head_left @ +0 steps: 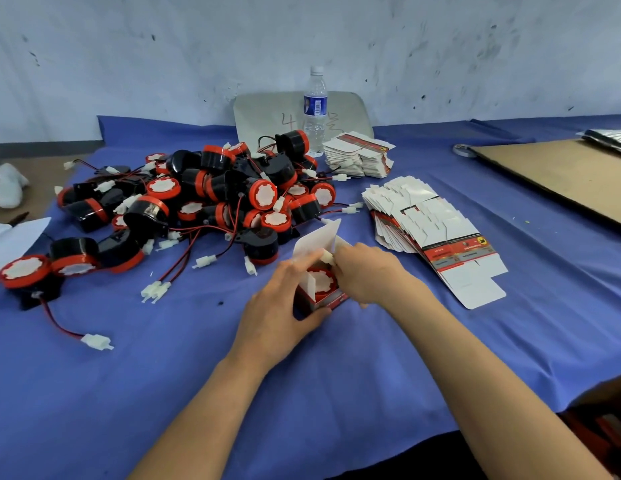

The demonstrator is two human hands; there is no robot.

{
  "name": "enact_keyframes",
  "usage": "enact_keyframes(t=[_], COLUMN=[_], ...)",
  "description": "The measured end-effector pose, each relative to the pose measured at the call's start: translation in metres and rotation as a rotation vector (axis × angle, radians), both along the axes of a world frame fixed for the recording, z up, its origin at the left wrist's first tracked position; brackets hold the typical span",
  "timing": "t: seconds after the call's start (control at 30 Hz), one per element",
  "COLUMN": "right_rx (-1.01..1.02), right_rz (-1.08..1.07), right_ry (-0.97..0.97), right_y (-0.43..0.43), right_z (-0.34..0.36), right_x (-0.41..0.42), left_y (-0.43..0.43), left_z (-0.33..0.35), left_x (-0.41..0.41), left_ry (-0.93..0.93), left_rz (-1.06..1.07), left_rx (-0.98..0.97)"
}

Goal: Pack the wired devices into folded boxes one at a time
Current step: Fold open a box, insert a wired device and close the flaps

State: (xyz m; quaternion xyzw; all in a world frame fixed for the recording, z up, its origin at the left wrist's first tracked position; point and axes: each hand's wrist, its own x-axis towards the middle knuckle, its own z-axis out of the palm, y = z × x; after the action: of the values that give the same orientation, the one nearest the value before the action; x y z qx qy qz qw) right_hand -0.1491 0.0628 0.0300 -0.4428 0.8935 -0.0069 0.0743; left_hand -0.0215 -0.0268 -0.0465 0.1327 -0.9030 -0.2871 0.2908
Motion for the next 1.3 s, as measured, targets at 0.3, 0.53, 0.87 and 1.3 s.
enact_keyframes(t=[0.3, 0.53, 0.87, 1.3], right_rx=[0.097, -0.228, -0.657, -0.268], right_rz=[0.057, -0.004, 0.089, -0.060], right_ry=[-0.015, 0.051, -0.136, 0.229], right_y=[0.000, 0.013, 0.009, -0.002], right_z=[0.000, -0.010, -0.016, -0.019], right_x=[0.011, 0.029, 0.029, 0.012], left_y=[0.003, 0.003, 0.002, 0.003], left_z=[-0.001, -0.002, 0.002, 0.002], left_x=[-0.007, -0.007, -0.006, -0.007], left_ry=[0.079, 0.076, 0.118, 0.141], left_rz=[0.072, 0.057, -0.047, -0.010], left_rx=[-0.091, -0.031, 0.050, 0.025])
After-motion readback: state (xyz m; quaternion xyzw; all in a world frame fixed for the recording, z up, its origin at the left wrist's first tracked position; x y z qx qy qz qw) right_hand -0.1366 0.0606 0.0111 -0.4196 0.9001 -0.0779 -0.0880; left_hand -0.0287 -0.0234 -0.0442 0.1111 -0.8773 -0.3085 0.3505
